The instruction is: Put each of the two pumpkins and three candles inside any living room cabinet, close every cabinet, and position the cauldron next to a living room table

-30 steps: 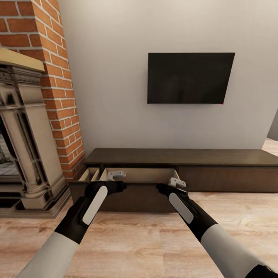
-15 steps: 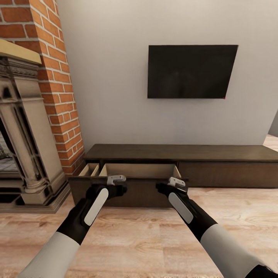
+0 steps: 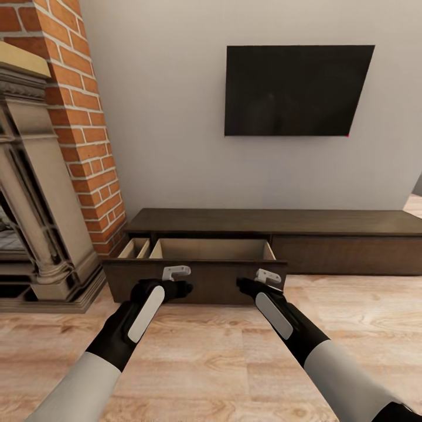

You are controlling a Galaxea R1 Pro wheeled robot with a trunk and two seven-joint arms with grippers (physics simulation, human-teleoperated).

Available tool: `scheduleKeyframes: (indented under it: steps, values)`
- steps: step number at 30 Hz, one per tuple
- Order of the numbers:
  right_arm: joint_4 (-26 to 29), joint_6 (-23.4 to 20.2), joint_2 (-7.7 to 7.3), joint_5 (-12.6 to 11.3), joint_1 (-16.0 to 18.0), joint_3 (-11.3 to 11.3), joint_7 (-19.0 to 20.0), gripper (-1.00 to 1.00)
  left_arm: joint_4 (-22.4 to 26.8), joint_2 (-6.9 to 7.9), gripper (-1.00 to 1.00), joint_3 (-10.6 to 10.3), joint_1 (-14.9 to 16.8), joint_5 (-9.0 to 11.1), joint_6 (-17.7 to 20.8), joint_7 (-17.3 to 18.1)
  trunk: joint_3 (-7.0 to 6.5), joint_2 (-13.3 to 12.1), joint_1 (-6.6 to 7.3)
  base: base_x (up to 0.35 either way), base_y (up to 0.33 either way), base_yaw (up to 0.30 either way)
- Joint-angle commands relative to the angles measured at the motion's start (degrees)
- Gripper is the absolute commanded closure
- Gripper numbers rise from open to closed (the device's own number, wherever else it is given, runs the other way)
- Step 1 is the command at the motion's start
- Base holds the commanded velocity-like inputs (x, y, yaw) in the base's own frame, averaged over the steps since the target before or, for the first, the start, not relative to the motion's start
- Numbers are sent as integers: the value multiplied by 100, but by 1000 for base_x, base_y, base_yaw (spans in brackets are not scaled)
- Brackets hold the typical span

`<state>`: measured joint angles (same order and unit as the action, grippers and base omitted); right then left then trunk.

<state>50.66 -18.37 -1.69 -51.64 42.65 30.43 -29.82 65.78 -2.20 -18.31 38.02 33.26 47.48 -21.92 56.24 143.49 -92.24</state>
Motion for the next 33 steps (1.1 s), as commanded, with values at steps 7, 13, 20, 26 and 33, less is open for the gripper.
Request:
scheduleKeyframes:
  steps: [7, 13, 20, 26, 33]
  values:
    - [11, 82, -5, 4, 6, 24, -49, -100, 4, 9, -100, -6, 4, 32, -37, -58, 162, 13, -16, 0, 0, 0]
    - [-75, 454, -8, 17, 6, 94, -43, -100, -275, 27, -100, -14, 4, -21, -768, -50, 295, 21, -32, 0, 0, 0]
    - [-103, 781, -7, 305, 6, 111, -41, -100, -569, 59, -100, -22, 4, -54, -1365, -41, 450, 30, -50, 0, 0, 0]
    - [-232, 983, -3, 699, 6, 117, -43, -100, -749, 68, -100, -44, 4, -60, -1757, -34, 583, 38, -65, 0, 0, 0]
    - [-670, 1468, 1, 1087, 6, 137, -41, -100, -1019, 51, -100, -97, 4, -201, -2234, -26, 738, 47, -83, 0, 0, 0]
